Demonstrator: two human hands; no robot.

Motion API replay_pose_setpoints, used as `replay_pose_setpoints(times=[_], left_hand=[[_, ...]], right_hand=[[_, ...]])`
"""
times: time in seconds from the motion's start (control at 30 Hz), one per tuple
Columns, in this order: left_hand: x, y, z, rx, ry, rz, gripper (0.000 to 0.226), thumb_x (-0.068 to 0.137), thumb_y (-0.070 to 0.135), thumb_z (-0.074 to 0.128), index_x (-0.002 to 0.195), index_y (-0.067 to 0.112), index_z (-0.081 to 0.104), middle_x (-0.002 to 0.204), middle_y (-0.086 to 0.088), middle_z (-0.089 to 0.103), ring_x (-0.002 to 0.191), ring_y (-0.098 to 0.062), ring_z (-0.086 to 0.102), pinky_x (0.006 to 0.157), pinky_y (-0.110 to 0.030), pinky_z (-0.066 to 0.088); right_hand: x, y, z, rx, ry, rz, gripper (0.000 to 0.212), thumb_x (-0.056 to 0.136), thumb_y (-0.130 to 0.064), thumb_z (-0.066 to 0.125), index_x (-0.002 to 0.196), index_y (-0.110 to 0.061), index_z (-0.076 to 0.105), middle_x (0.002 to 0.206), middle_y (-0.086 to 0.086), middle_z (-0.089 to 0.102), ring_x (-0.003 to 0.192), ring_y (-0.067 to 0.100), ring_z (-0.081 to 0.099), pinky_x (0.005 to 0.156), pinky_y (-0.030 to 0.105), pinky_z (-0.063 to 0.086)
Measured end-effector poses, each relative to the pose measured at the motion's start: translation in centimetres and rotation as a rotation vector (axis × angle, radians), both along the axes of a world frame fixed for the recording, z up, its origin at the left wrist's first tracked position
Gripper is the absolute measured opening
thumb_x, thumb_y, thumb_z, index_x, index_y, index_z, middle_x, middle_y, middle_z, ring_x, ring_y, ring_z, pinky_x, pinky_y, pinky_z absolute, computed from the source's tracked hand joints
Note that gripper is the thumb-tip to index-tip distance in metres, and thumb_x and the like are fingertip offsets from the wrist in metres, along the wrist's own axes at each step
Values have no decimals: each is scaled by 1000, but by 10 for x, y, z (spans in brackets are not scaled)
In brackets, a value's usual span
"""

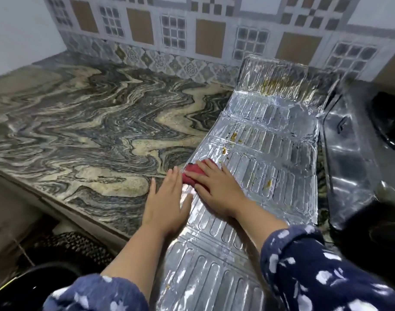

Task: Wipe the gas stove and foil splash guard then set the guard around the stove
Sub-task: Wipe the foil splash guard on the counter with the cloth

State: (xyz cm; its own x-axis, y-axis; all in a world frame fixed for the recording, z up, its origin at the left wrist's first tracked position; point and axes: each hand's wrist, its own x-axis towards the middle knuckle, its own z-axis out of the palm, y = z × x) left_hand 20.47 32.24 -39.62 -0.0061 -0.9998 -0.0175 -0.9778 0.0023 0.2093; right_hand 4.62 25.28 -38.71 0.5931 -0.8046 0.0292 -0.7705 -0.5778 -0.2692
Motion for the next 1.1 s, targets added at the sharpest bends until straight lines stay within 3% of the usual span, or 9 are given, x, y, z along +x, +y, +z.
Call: replay_pose_setpoints(times=[0.13,0.3,0.53,0.77,1.0,1.1], left_hand=[[0,0,-1,-11,-19,5,69,95,50,14,153,17,-7,159,6,-16,146,-7,-14,120,-44,-4],[0,1,-1,-28,-27,10,70,95,51,15,152,20,-12,157,9,-20,144,-4,-17,120,-41,-7],[0,2,-1,-12,-33,12,70,96,52,14,152,19,-12,158,7,-20,144,-5,-18,120,-43,-6],[-3,10,1,-8,-40,13,70,96,51,14,152,15,-9,159,2,-17,146,-9,-14,119,-48,-9],[9,25,2,60,-131,18,77,88,55,5,153,14,-6,159,0,-18,146,-10,-15,117,-53,-10],[-3,9,15,109,-143,50,73,95,47,19,151,13,-10,158,-3,-20,146,-14,-15,114,-57,-10]], right_hand=[[2,-49,-2,-7,17,-114,46,99,-44,24,145,-43,26,159,-4,18,148,19,7,117,48,-1],[-26,-103,3,15,92,-265,48,100,-43,19,148,-38,20,160,-1,14,148,23,6,117,52,-3],[-50,-74,-1,57,101,-463,51,101,-38,17,151,-30,12,161,8,5,148,29,1,120,45,0],[-51,11,1,82,-1,-411,48,101,-36,23,149,-34,20,160,4,11,148,24,4,121,40,3],[-58,44,11,120,41,-169,47,96,-42,27,142,-49,27,159,-1,18,148,21,10,121,39,9],[-67,46,13,113,45,-125,52,89,-49,20,140,-52,29,159,-2,18,147,23,12,120,42,12]])
